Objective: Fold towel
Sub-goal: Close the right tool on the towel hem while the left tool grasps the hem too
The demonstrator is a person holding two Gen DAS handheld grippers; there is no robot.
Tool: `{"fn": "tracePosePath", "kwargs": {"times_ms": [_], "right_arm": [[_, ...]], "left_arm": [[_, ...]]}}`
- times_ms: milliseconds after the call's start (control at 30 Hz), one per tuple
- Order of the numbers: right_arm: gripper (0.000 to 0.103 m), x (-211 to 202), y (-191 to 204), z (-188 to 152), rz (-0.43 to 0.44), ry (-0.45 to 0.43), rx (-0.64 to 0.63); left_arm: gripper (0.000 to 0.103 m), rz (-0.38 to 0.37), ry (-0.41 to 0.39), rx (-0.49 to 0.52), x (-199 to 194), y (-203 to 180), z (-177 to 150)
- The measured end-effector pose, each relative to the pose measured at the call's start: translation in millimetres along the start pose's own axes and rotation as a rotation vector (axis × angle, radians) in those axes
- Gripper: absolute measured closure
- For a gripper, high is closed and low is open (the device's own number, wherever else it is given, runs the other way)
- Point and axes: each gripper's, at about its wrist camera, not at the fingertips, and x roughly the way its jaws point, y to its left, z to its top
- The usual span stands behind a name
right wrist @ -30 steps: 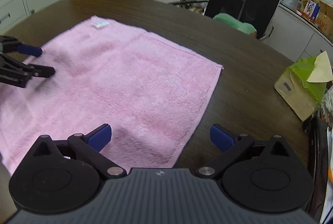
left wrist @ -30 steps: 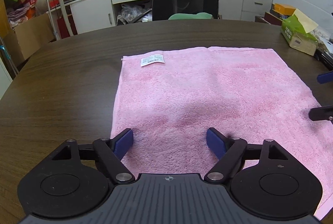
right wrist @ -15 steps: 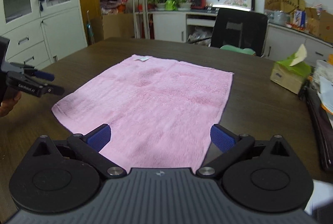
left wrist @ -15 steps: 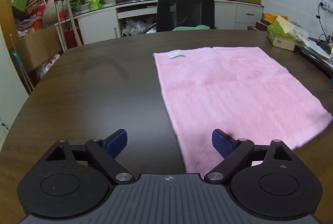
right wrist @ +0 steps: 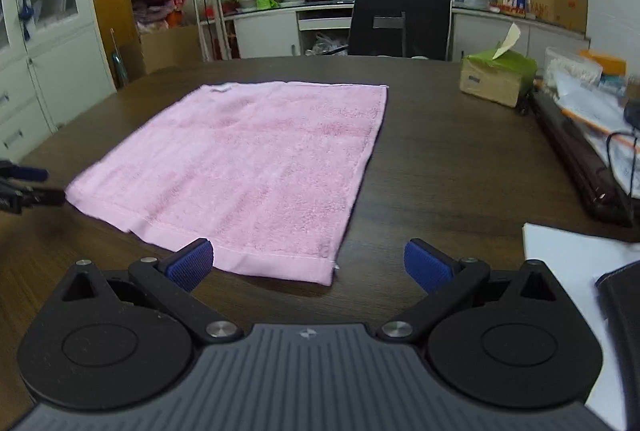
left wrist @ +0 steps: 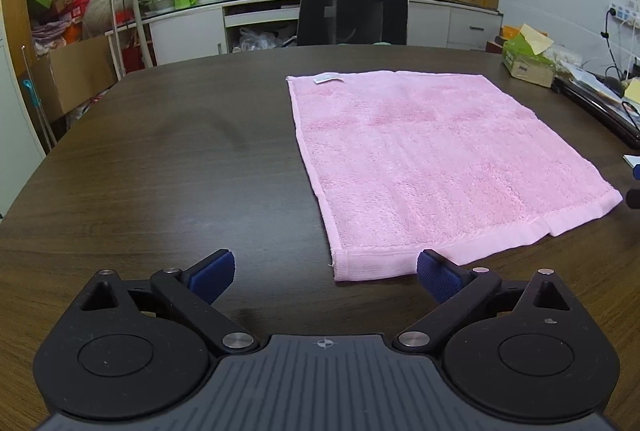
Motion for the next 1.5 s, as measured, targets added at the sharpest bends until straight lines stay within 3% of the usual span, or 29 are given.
{"fn": "tracePosePath", "kwargs": {"times_ms": [267, 467, 1000, 1100, 1167, 1267, 1500], "right_arm": [[0.001, -2, 24, -10, -0.083, -0.023, -0.159], [0.001, 11, 18, -7, -0.069, 0.061, -0.099], [0.002, 21, 12, -7, 0.004, 0.064, -0.047], [0.018, 17, 15, -8, 0.036, 0.046, -0.069], [0.044, 14, 19, -9, 0.065, 0.03, -0.087], [0.053, 11, 23, -10, 0.069, 0.022, -0.089], [0.06, 8, 21, -11, 0.063, 0.015, -0.064]], "left_arm": [[0.004, -0.002, 0.016, -0.024, 9, -1, -1], [0.004, -0.005, 0.021, -0.047, 14, 2, -2], [0.002, -0.034, 0.033, -0.053, 22, -6, 4], [0.002, -0.039, 0.034, -0.047, 22, -11, 5], [0.002, -0.041, 0.035, -0.045, 22, -13, 5], [0.006, -0.04, 0.034, -0.043, 22, -15, 5], [0.02, -0.021, 0.022, -0.02, 20, -22, 5]]}}
